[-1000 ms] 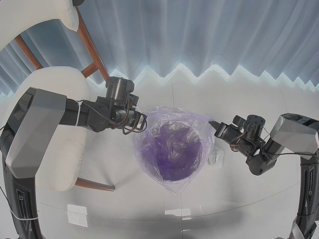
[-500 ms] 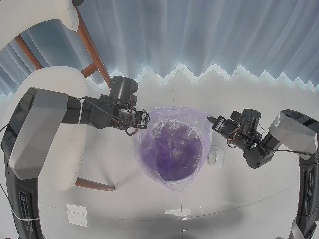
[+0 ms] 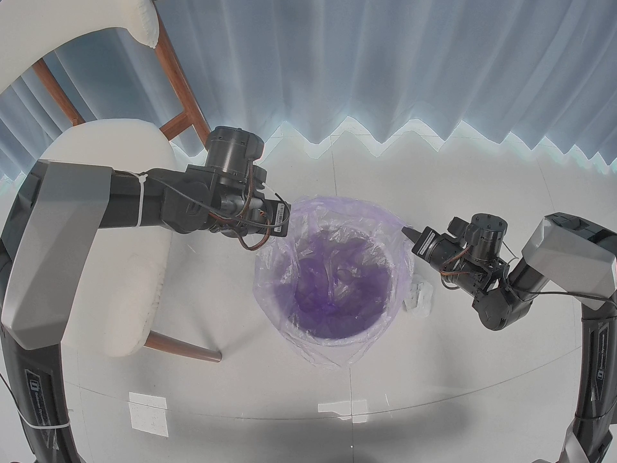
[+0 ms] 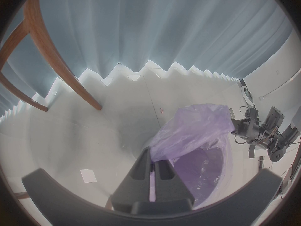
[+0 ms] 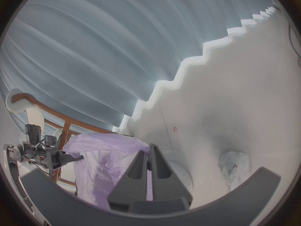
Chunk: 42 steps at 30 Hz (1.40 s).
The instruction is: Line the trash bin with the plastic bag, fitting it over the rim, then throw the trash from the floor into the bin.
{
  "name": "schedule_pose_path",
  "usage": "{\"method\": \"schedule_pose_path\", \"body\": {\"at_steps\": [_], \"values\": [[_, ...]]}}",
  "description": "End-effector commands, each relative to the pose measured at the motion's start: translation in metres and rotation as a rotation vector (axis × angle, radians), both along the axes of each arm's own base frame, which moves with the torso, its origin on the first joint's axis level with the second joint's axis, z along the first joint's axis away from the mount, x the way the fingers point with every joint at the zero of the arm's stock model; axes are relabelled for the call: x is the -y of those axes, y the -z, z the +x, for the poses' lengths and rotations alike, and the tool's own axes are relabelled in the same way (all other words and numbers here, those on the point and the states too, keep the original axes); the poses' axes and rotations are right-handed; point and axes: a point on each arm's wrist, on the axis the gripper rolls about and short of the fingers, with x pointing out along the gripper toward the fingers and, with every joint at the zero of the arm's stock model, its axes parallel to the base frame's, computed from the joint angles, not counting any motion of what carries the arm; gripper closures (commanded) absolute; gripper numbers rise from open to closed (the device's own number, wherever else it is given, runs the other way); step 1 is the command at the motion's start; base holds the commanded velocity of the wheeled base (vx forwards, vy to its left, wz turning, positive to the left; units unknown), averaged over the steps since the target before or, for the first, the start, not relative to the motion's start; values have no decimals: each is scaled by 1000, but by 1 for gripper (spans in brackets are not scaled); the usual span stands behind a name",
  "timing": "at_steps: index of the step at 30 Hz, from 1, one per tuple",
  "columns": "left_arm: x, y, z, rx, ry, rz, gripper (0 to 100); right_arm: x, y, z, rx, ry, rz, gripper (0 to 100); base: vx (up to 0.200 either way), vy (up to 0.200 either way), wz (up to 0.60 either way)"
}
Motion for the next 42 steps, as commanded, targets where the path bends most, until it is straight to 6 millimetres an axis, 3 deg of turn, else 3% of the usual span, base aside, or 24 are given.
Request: {"method": "schedule_pose_path", "body": {"at_steps": [1,15,24,26,31,36,42], "values": [[1,-5,-2,13,3,-2,100,2,0,-4,4,1,-3,100,0,0,0],[5,-16,0,61,12,-22,100,3,-4,-12,7,-4,-5,100,0,0,0],[24,0,-3,119,-128,-13,100,3,-6,-12,11,-3,-8,100,0,0,0],[23,3,-8,106,-109,-16,100,3,-6,-12,11,-3,-8,100,0,0,0],[17,-13,-17,100,-22,-71,100,3,-6,-12,11,-3,-8,100,0,0,0],[9,-15,-14,103,34,-58,100,3,-6,-12,11,-3,-8,100,0,0,0],[7,-13,-12,105,40,-47,100,3,-5,-15,2,-3,-9,100,200,0,0]]}}
